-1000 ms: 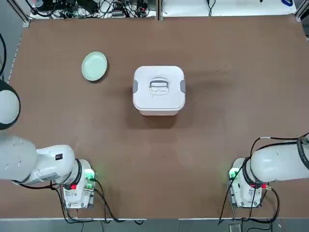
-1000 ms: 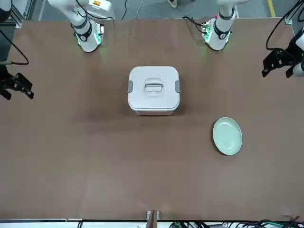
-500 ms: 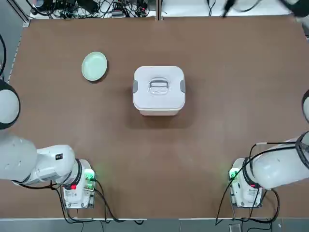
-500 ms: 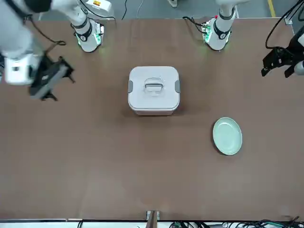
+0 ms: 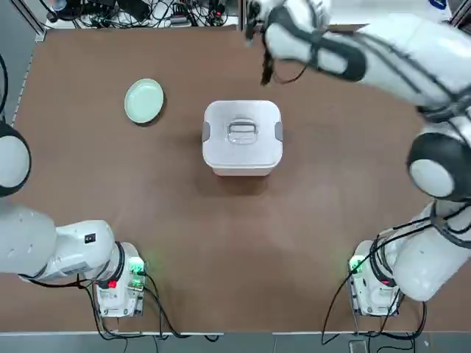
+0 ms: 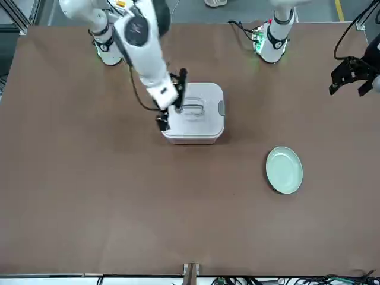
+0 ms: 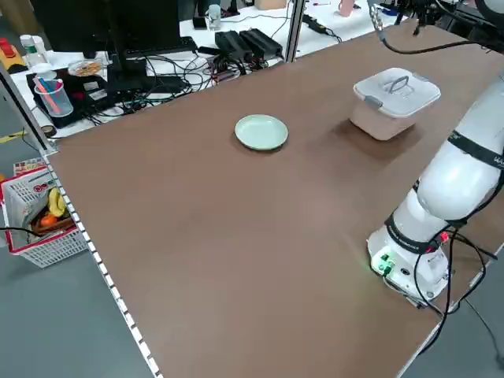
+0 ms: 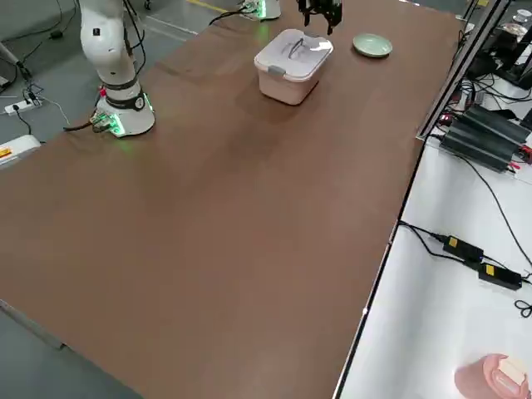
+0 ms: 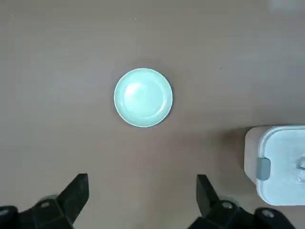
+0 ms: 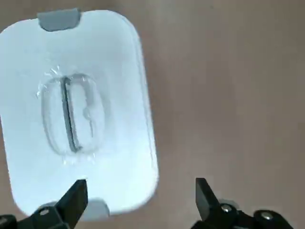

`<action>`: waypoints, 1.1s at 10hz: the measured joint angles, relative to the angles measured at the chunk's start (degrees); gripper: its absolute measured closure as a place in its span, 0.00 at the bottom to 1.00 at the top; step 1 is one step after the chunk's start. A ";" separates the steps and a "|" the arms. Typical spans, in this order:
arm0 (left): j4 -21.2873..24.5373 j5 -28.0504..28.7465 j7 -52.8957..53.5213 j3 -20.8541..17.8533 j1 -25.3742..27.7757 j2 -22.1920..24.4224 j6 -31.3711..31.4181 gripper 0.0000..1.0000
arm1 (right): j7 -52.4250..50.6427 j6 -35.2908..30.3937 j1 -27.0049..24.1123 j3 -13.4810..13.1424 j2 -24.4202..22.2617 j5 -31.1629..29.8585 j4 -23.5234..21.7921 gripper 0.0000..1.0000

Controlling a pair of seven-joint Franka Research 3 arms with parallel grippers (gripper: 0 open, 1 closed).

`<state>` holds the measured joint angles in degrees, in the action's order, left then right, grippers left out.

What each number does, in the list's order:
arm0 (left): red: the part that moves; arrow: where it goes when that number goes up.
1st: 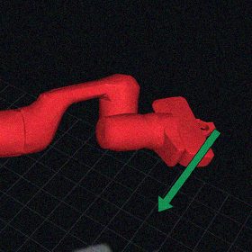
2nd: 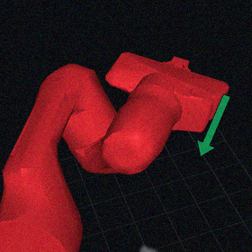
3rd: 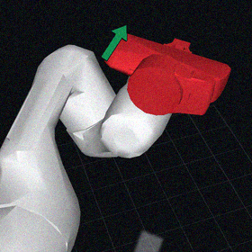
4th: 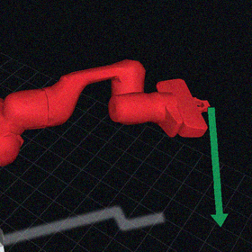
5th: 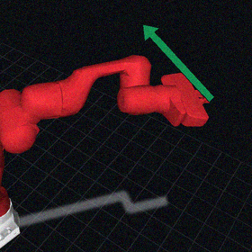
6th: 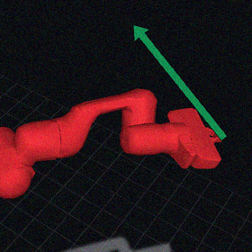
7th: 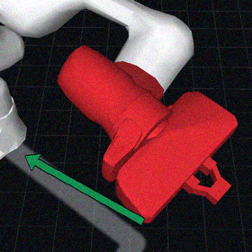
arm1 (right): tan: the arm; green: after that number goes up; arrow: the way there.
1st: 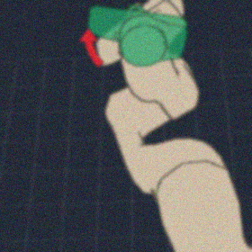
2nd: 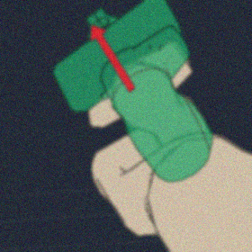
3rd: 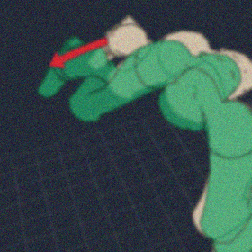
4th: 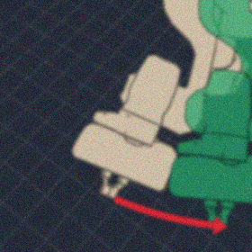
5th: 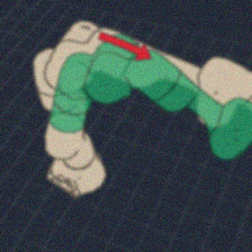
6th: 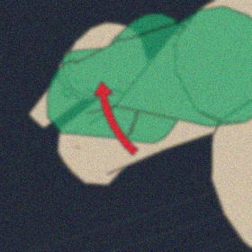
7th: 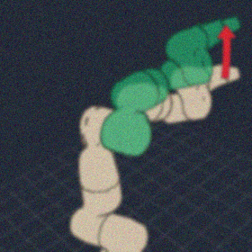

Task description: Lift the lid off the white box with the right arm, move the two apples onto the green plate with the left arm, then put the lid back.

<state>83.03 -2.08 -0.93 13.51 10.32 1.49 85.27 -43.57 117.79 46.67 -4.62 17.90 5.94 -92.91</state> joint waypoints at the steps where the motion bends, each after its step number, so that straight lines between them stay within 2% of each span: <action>1: -0.24 0.00 0.00 0.00 0.00 0.00 0.00 0.00 | 0.06 1.41 2.45 -0.03 1.86 0.29 0.01 0.00; 6: -1.94 -0.17 0.00 -0.05 0.04 0.00 0.00 0.00 | 3.93 1.10 7.61 -0.27 3.28 0.68 -2.92 0.00; 11: -2.94 -1.40 0.01 0.20 -0.06 0.09 -0.09 0.00 | 8.16 3.69 8.67 -0.61 3.28 0.66 -5.09 0.00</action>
<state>80.09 -3.48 -0.91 13.71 10.25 1.58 85.18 -35.41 121.48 55.34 -5.24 21.18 6.60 -98.00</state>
